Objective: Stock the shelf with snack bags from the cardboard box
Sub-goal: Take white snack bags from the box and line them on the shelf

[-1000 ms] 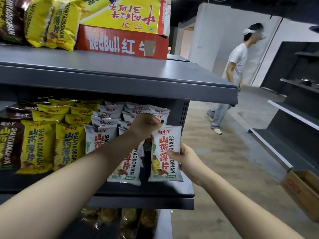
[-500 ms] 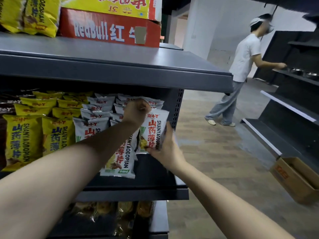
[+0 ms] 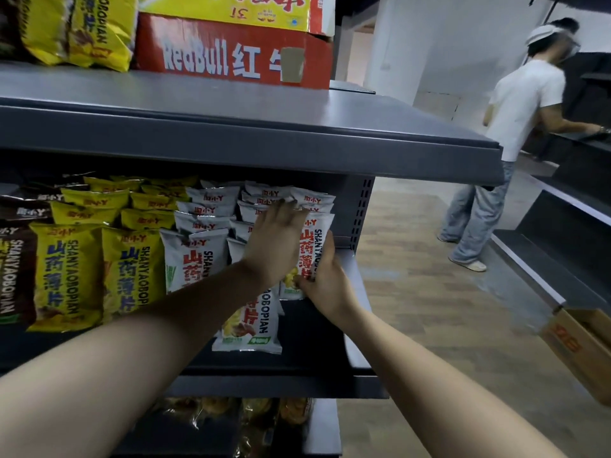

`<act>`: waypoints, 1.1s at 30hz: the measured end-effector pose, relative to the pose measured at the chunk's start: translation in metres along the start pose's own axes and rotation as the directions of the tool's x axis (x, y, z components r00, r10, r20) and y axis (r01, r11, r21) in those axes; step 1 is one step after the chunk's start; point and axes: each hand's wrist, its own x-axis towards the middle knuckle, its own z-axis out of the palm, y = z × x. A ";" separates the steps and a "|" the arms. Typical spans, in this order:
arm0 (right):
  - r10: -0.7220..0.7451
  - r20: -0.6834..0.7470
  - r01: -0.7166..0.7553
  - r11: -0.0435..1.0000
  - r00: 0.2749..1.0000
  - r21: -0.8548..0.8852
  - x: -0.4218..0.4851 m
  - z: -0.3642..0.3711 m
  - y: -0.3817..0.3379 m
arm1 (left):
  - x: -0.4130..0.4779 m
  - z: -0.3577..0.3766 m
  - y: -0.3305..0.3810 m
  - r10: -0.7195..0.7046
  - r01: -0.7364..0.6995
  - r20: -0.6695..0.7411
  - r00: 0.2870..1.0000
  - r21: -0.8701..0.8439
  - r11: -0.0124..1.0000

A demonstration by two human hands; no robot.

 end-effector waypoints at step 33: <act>-0.353 0.068 0.307 0.686 0.933 -0.660 -0.021 -0.031 0.002 | -0.047 -0.006 0.033 0.215 -0.229 0.080 0.973 0.312 0.922</act>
